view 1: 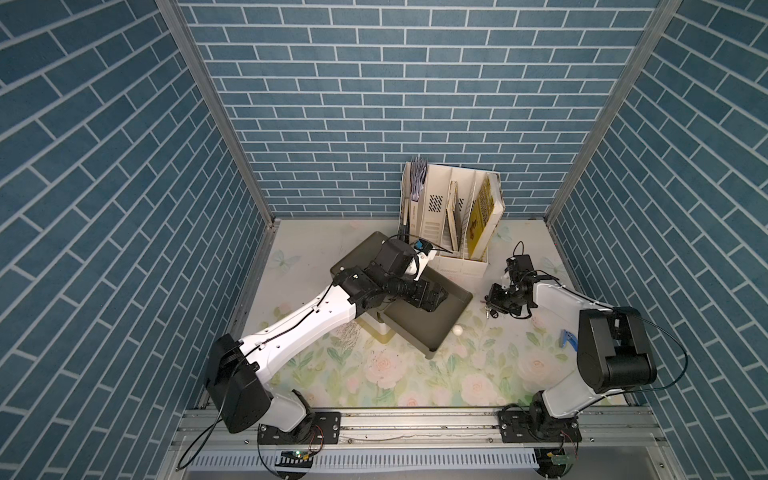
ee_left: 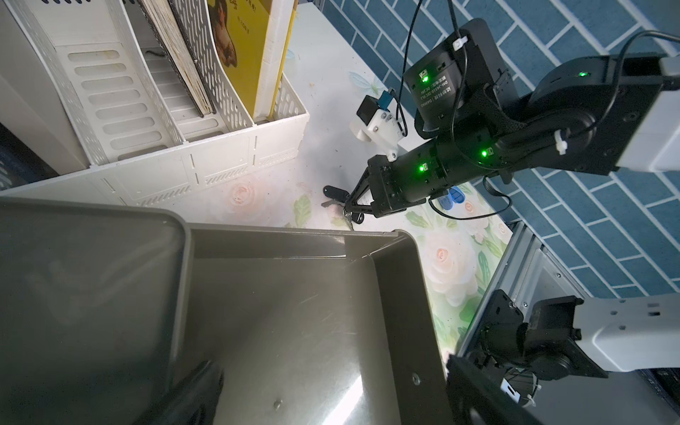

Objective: Take the keys out of the drawer
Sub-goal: Place the key at the center of the board.

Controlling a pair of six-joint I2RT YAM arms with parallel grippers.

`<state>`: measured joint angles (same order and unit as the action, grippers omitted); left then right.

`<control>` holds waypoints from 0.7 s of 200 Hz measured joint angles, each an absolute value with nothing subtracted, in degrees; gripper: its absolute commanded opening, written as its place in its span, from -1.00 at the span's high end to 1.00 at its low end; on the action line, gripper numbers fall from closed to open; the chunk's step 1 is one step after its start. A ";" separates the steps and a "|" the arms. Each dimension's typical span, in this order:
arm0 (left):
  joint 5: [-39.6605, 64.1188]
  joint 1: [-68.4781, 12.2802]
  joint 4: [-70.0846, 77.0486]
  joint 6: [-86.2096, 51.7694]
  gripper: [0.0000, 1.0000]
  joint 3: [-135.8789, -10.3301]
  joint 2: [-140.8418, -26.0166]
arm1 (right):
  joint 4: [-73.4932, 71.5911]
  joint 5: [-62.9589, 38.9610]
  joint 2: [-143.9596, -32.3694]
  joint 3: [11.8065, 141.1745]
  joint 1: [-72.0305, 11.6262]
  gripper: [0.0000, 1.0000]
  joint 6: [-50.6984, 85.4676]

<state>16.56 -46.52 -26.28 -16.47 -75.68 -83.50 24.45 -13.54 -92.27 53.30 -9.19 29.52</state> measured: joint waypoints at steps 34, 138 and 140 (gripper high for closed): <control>15.94 -46.52 -26.37 -16.34 -0.99 -75.75 -84.03 | 23.24 -14.83 -94.63 54.78 -9.52 1.00 29.54; 14.55 -46.54 -26.48 -15.79 -1.00 -75.75 -84.01 | 21.85 -18.35 -96.23 54.81 -10.09 0.69 29.41; 14.52 -46.52 -26.50 -15.79 -0.99 -75.75 -84.01 | 21.82 -18.39 -96.20 54.81 -10.09 0.68 29.41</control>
